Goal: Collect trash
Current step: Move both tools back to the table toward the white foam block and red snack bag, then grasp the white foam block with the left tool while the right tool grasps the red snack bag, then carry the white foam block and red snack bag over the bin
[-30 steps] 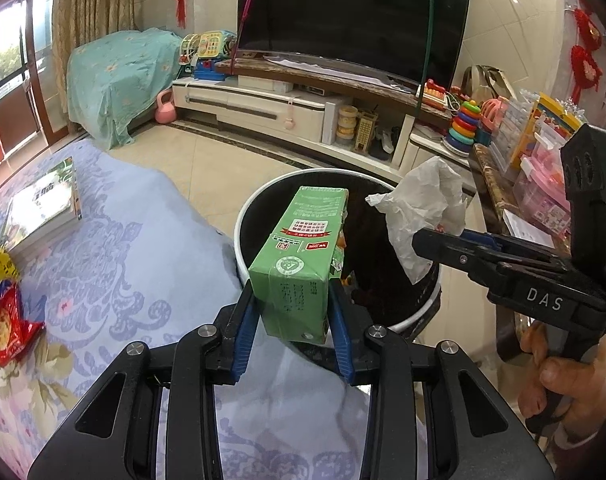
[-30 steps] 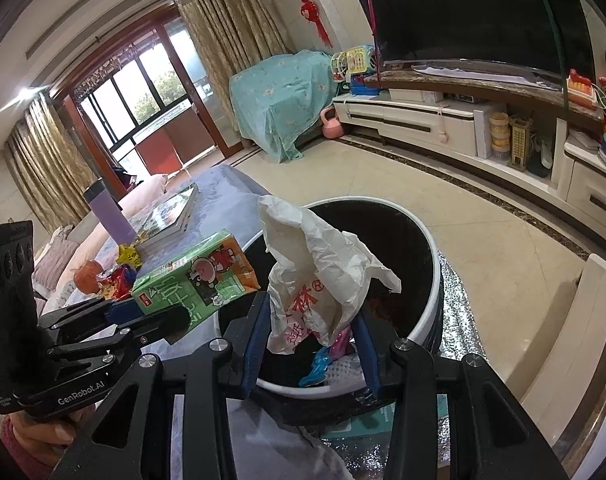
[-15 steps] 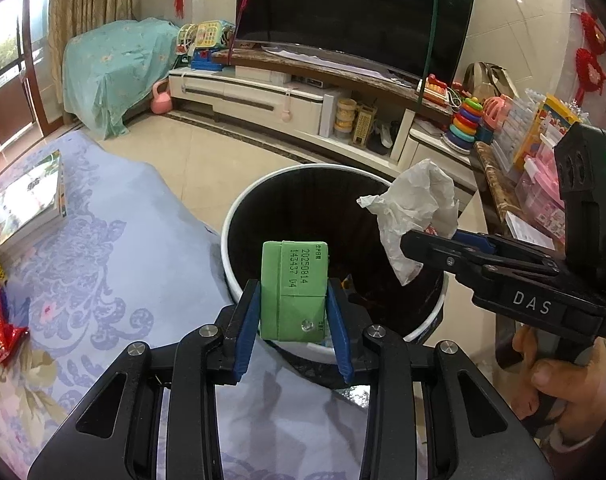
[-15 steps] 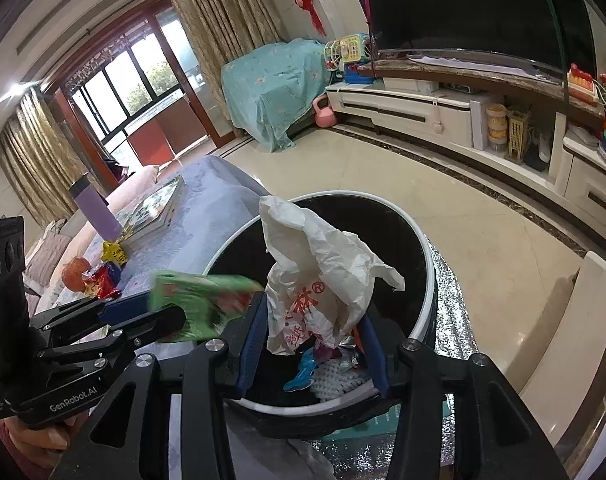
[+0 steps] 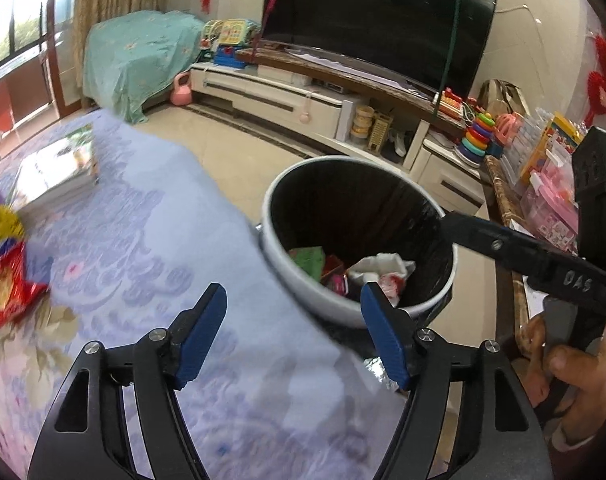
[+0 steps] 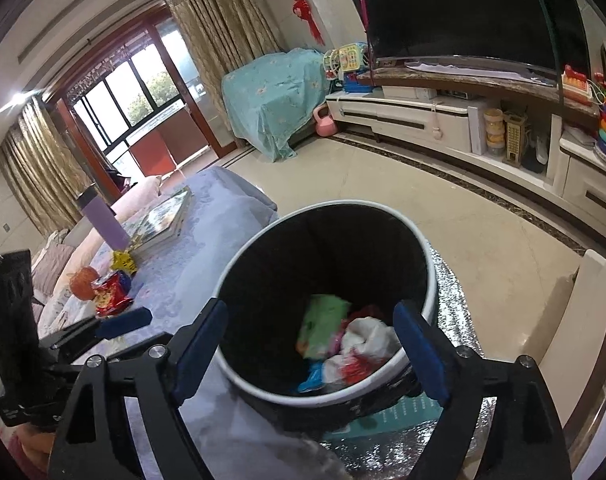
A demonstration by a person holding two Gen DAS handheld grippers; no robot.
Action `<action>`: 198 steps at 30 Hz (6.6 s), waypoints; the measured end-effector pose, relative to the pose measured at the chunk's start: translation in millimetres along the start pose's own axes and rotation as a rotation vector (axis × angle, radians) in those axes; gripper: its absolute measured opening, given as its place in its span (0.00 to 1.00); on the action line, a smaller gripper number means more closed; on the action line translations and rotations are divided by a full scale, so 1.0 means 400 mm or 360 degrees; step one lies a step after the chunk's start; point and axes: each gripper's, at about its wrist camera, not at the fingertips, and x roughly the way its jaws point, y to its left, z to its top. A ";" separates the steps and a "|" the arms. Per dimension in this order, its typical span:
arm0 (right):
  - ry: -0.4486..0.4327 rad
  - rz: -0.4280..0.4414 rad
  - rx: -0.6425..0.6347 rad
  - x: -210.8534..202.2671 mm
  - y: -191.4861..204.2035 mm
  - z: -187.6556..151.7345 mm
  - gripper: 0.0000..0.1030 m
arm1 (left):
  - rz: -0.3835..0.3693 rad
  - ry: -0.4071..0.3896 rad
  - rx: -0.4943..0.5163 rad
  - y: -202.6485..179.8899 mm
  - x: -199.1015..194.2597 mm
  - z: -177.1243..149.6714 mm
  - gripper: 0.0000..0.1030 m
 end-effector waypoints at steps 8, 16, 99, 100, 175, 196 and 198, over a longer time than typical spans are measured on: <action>0.0027 0.0098 -0.0034 0.009 0.096 -0.045 0.92 | 0.0082 -0.0017 -0.0116 0.106 -0.083 -0.101 0.70; 0.0124 0.0226 -0.0075 0.061 0.212 -0.101 0.93 | 0.0195 -0.0032 -0.0260 0.233 -0.160 -0.192 0.71; 0.0249 0.0539 -0.0224 0.289 0.511 -0.154 0.05 | 0.0398 -0.0130 -0.0480 0.554 -0.222 -0.242 0.46; 0.0240 0.0530 -0.0213 0.279 0.500 -0.154 0.05 | 0.0385 -0.0130 -0.0464 0.536 -0.221 -0.240 0.46; -0.0145 0.0068 0.0189 -0.026 -0.006 -0.085 0.05 | 0.0019 0.0003 0.0160 -0.045 -0.005 -0.023 0.46; -0.0086 0.0005 0.0139 0.013 -0.039 -0.016 0.06 | 0.0007 0.0108 0.0225 -0.090 0.115 0.062 0.47; -0.0074 0.0001 0.0139 0.019 -0.042 -0.012 0.06 | 0.0003 0.0117 0.0224 -0.090 0.122 0.066 0.47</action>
